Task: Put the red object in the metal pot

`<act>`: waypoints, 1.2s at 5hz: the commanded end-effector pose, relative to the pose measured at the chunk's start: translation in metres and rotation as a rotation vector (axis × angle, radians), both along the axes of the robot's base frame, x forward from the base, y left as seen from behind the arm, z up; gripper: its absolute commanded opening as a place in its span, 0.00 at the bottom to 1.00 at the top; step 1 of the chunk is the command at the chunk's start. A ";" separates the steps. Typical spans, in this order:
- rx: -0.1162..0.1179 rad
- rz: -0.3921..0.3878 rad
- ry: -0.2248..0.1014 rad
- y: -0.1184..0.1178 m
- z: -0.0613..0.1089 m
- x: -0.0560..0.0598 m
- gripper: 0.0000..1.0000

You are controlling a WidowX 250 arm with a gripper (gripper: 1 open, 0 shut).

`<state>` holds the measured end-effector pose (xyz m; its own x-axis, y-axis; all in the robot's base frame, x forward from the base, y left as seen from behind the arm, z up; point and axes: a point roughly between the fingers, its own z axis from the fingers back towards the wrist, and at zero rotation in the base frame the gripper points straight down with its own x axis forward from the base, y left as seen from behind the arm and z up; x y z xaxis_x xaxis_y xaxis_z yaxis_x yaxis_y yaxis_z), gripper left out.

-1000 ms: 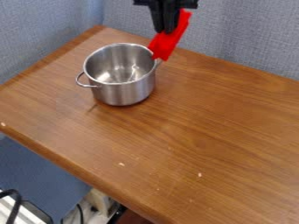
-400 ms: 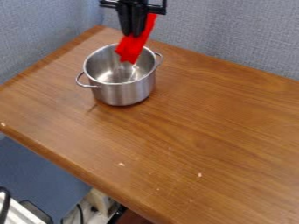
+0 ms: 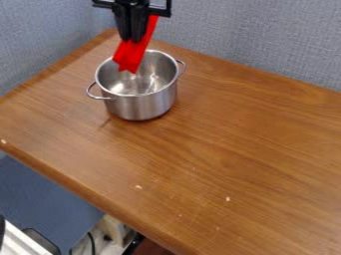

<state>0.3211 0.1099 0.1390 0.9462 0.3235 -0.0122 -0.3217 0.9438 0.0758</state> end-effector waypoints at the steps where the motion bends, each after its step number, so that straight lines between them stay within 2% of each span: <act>1: 0.033 0.041 -0.035 0.013 0.010 -0.004 0.00; 3: 0.030 0.060 0.022 0.018 -0.019 -0.004 0.00; 4: 0.035 0.055 0.032 0.017 -0.028 -0.006 0.00; 5: 0.029 0.059 0.027 0.016 -0.027 -0.005 0.00; 6: 0.025 0.064 0.023 0.016 -0.026 -0.005 1.00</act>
<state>0.3161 0.1215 0.0993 0.9251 0.3736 -0.0685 -0.3656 0.9247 0.1065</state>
